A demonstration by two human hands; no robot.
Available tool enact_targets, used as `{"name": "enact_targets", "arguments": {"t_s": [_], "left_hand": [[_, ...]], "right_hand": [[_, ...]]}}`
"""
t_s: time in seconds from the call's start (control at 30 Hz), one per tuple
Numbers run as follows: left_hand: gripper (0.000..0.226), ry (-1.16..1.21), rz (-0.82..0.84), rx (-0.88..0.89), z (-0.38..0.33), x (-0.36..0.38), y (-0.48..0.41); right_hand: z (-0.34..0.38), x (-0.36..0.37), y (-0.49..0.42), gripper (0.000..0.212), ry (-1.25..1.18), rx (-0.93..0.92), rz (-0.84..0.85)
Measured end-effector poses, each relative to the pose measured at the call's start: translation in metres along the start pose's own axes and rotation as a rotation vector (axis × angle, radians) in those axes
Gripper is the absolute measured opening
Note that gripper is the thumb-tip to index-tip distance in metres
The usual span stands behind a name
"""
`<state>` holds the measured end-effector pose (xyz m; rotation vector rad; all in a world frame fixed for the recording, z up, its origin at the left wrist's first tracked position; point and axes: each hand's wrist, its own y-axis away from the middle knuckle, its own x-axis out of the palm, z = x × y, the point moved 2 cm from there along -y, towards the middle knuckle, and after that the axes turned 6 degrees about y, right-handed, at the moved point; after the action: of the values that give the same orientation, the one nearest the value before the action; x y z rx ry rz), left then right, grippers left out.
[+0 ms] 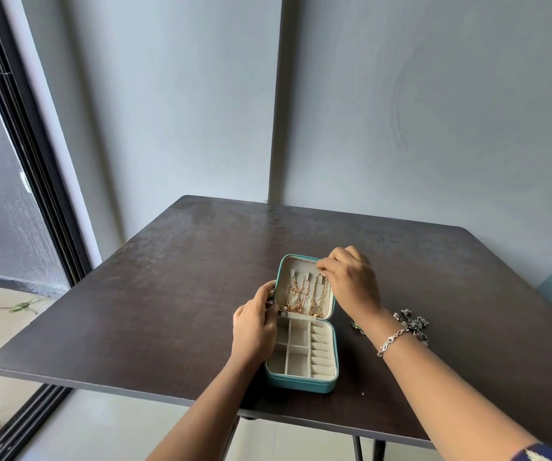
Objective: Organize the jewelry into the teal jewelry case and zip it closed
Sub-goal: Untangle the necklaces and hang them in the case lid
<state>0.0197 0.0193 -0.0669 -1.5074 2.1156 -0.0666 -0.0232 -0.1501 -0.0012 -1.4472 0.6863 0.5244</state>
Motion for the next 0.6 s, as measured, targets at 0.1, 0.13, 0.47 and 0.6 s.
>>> {"name": "enact_targets", "arguments": {"t_s": [0.1, 0.13, 0.47, 0.6], "left_hand": [[0.045, 0.001, -0.006, 0.008, -0.001, -0.001, 0.0], [0.044, 0.0, -0.007, 0.009, -0.001, -0.001, 0.0], [0.045, -0.004, 0.001, 0.015, -0.003, 0.0, 0.0], [0.046, -0.004, 0.002, 0.009, -0.002, 0.0, 0.001]], "right_hand": [[0.001, -0.002, -0.002, 0.03, -0.023, 0.046, -0.004], [0.001, -0.002, -0.003, 0.031, -0.032, 0.058, -0.001], [-0.012, 0.003, -0.016, 0.021, -0.363, 0.378, 0.274], [-0.013, 0.0, -0.016, 0.022, -0.426, 0.442, 0.303]]}}
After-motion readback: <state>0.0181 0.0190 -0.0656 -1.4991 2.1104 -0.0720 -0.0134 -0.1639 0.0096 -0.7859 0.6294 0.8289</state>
